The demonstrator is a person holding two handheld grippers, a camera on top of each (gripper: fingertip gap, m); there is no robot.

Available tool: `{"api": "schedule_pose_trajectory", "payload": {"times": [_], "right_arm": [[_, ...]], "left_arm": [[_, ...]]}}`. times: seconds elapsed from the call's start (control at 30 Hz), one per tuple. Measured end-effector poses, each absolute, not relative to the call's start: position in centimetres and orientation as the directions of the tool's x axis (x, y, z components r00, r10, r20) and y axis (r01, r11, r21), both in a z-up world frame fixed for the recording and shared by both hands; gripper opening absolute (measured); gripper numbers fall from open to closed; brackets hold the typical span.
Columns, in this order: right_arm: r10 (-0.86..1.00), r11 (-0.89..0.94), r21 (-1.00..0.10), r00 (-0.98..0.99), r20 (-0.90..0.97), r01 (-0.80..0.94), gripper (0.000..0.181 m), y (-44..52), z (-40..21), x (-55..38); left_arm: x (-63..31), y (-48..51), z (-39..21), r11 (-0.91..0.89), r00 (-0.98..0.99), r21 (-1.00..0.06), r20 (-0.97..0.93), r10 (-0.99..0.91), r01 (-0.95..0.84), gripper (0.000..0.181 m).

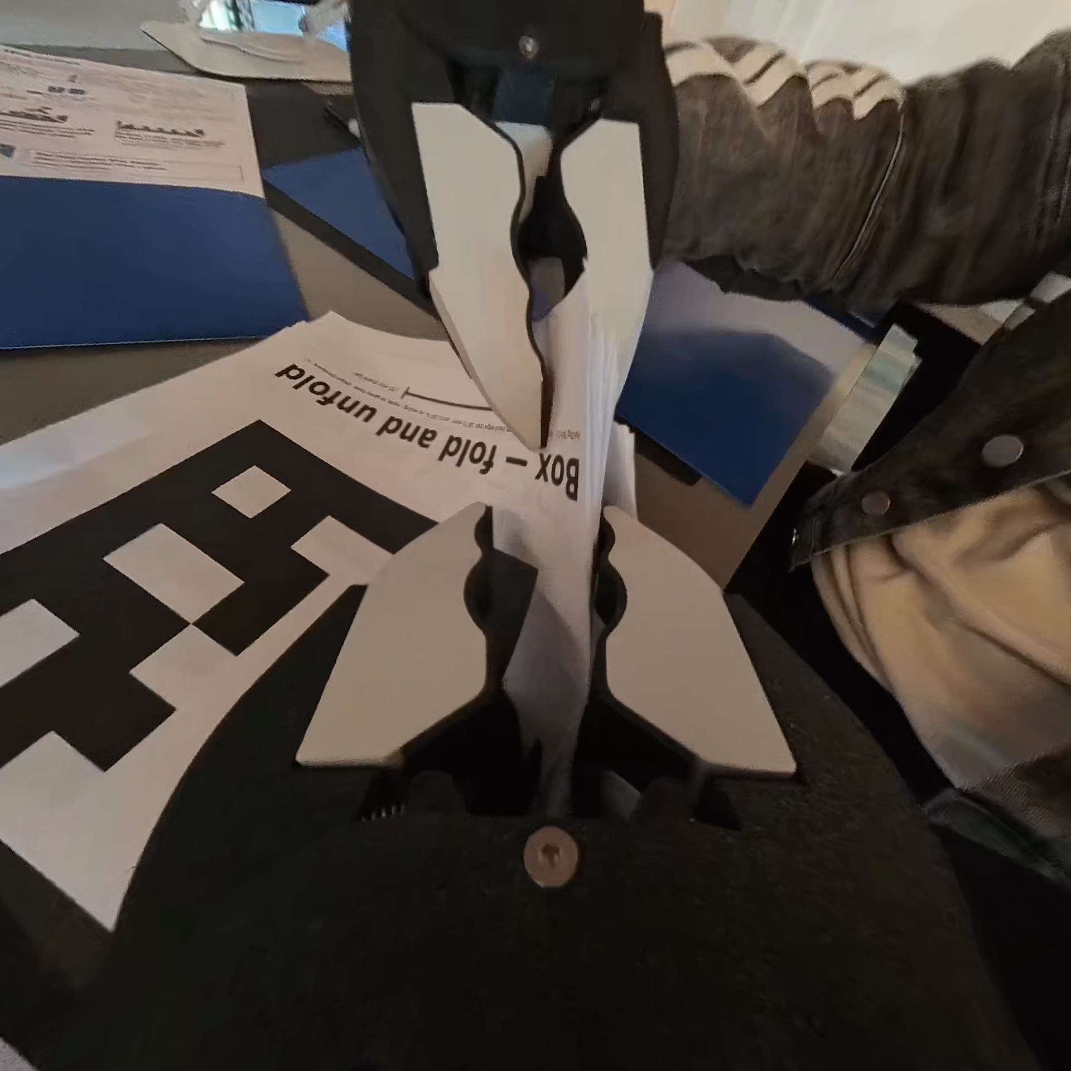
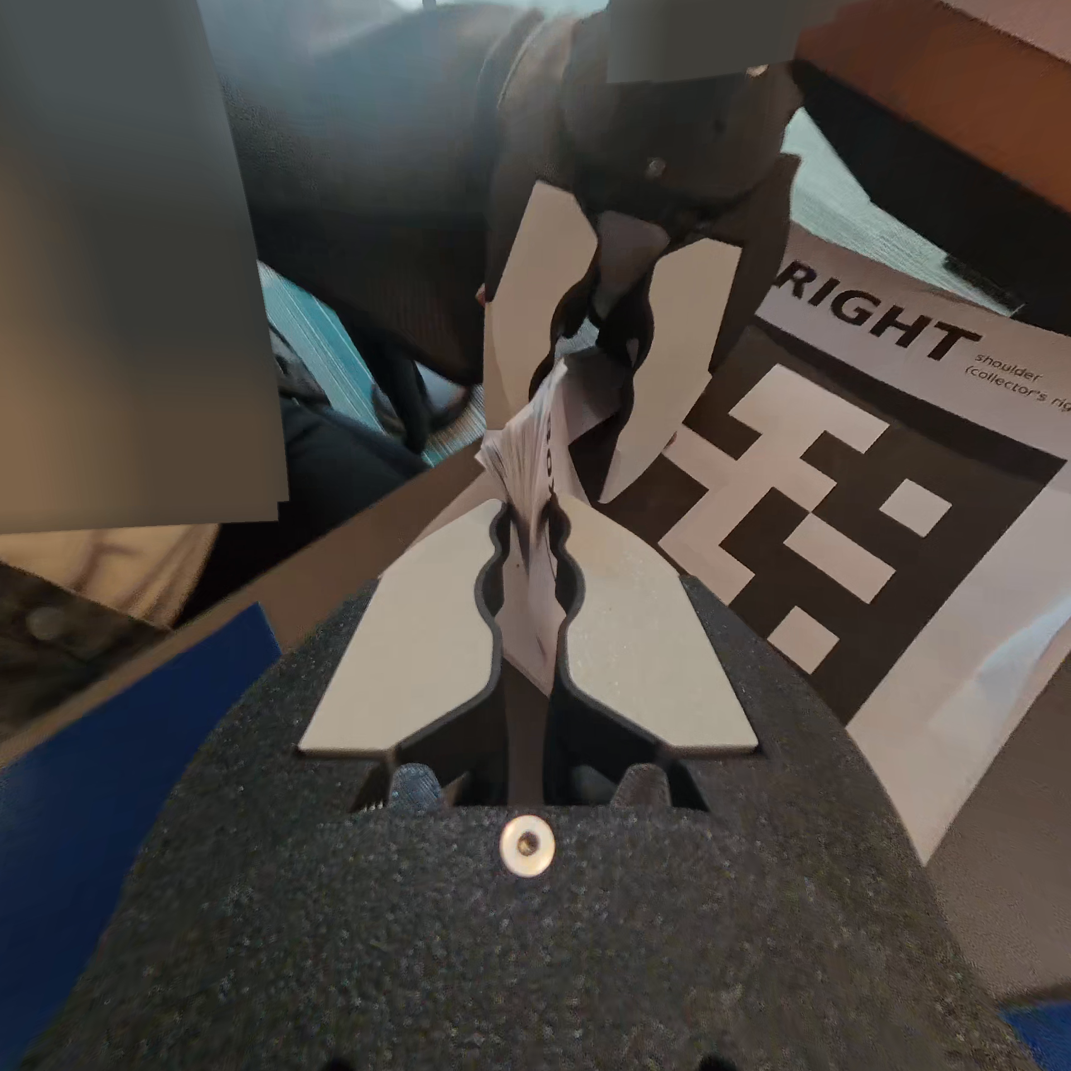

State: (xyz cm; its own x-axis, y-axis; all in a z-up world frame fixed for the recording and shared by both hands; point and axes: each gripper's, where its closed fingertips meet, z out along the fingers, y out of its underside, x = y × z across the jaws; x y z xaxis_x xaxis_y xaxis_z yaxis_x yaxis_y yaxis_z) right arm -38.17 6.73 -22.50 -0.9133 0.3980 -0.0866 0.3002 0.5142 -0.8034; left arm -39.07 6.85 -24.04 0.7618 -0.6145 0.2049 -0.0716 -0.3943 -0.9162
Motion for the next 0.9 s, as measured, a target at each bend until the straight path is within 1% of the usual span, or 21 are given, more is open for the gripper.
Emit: {"api": "schedule_pose_trajectory", "payload": {"times": [0.03,0.07,0.1,0.13,0.17,0.2,0.23,0.33,0.37,0.4,0.43,0.47,0.53,0.63,0.7,0.73,0.77,0.8,0.83,0.87,0.9], "right_arm": [[0.402,0.468,-0.822,-0.906,-0.128,0.324,0.012,6.7,-22.0,-38.5],[0.397,0.435,-0.833,-0.903,-0.163,0.341,0.013,6.8,-21.7,-38.6],[0.392,0.421,-0.834,-0.901,-0.187,0.356,0.013,6.9,-21.7,-38.6],[0.410,0.412,-0.831,-0.890,-0.197,0.374,0.009,7.2,-21.9,-39.0],[0.421,0.393,-0.833,-0.882,-0.213,0.389,0.009,7.4,-21.9,-39.3],[0.415,0.361,-0.839,-0.876,-0.248,0.408,0.009,7.5,-21.7,-39.4],[0.421,0.334,-0.840,-0.865,-0.273,0.428,0.009,7.6,-21.5,-39.8],[0.433,0.303,-0.817,-0.835,-0.340,0.490,0.009,8.0,-21.2,-40.8],[0.425,0.308,-0.804,-0.830,-0.363,0.509,0.009,8.0,-21.2,-40.8],[0.418,0.311,-0.794,-0.825,-0.380,0.523,0.009,7.8,-21.1,-40.8],[0.414,0.324,-0.787,-0.827,-0.381,0.525,0.008,7.5,-21.0,-40.7],[0.410,0.344,-0.790,-0.838,-0.360,0.508,0.008,7.2,-21.0,-40.6],[0.424,0.318,-0.852,-0.866,-0.266,0.417,0.011,6.8,-19.3,-40.7],[0.544,0.147,-0.976,-0.837,-0.054,0.159,0.035,7.7,-13.1,-40.6],[0.686,0.143,-0.988,-0.715,0.136,-0.051,0.054,8.8,-10.2,-39.4],[0.744,0.168,-0.975,-0.629,0.224,-0.149,0.055,9.1,-9.4,-38.6],[0.767,0.204,-0.954,-0.570,0.295,-0.219,0.046,8.8,-9.5,-37.7],[0.760,0.255,-0.936,-0.549,0.348,-0.241,0.040,8.1,-10.7,-36.9],[0.756,0.305,-0.926,-0.535,0.378,-0.223,0.041,7.7,-12.5,-36.6],[0.765,0.320,-0.926,-0.522,0.378,-0.202,0.042,7.5,-14.2,-36.5],[0.781,0.279,-0.940,-0.523,0.341,-0.196,0.045,7.4,-15.5,-36.4]], "left_arm": [[-39.5,6.9,-23.5,-0.391,0.763,-0.920,0.239,-0.601,-0.020,0.036],[-39.8,6.8,-22.9,-0.382,0.751,-0.924,0.275,-0.600,0.033,0.040],[-40.0,6.8,-22.1,-0.365,0.731,-0.925,0.321,-0.602,0.105,0.050],[-39.3,6.1,-20.0,-0.319,0.629,-0.920,0.390,-0.672,0.229,0.058],[-39.6,6.1,-18.8,-0.339,0.557,-0.870,0.490,-0.671,0.358,0.066],[-39.9,6.5,-19.2,-0.372,0.555,-0.845,0.533,-0.639,0.384,0.074],[-39.2,6.3,-19.9,-0.408,0.554,-0.855,0.519,-0.651,0.322,0.082],[-36.7,5.7,-23.9,-0.429,0.661,-0.901,0.280,-0.697,-0.070,0.105],[-37.1,6.3,-24.6,-0.382,0.722,-0.912,0.162,-0.673,-0.152,0.092],[-37.9,6.9,-25.0,-0.339,0.778,-0.911,0.033,-0.627,-0.235,0.062],[-38.8,7.4,-25.2,-0.327,0.809,-0.901,-0.045,-0.586,-0.286,0.040],[-39.7,7.8,-25.3,-0.344,0.834,-0.895,-0.054,-0.549,-0.284,0.020],[-40.0,7.6,-24.8,-0.367,0.816,-0.913,0.072,-0.574,-0.177,0.015],[-41.2,7.8,-23.8,-0.377,0.822,-0.926,0.208,-0.529,-0.008,0.013],[-41.8,7.8,-23.1,-0.355,0.818,-0.933,0.252,-0.518,0.062,0.013],[-42.1,7.8,-22.8,-0.348,0.812,-0.933,0.275,-0.515,0.095,0.013],[-42.3,7.8,-22.6,-0.346,0.804,-0.931,0.295,-0.516,0.120,0.013],[-42.5,7.9,-22.5,-0.349,0.797,-0.926,0.315,-0.516,0.140,0.014],[-42.6,7.9,-22.4,-0.349,0.792,-0.924,0.330,-0.514,0.159,0.014],[-42.7,7.9,-22.2,-0.343,0.790,-0.923,0.338,-0.512,0.173,0.014],[-42.8,7.9,-22.1,-0.335,0.789,-0.925,0.338,-0.513,0.179,0.014]]}}
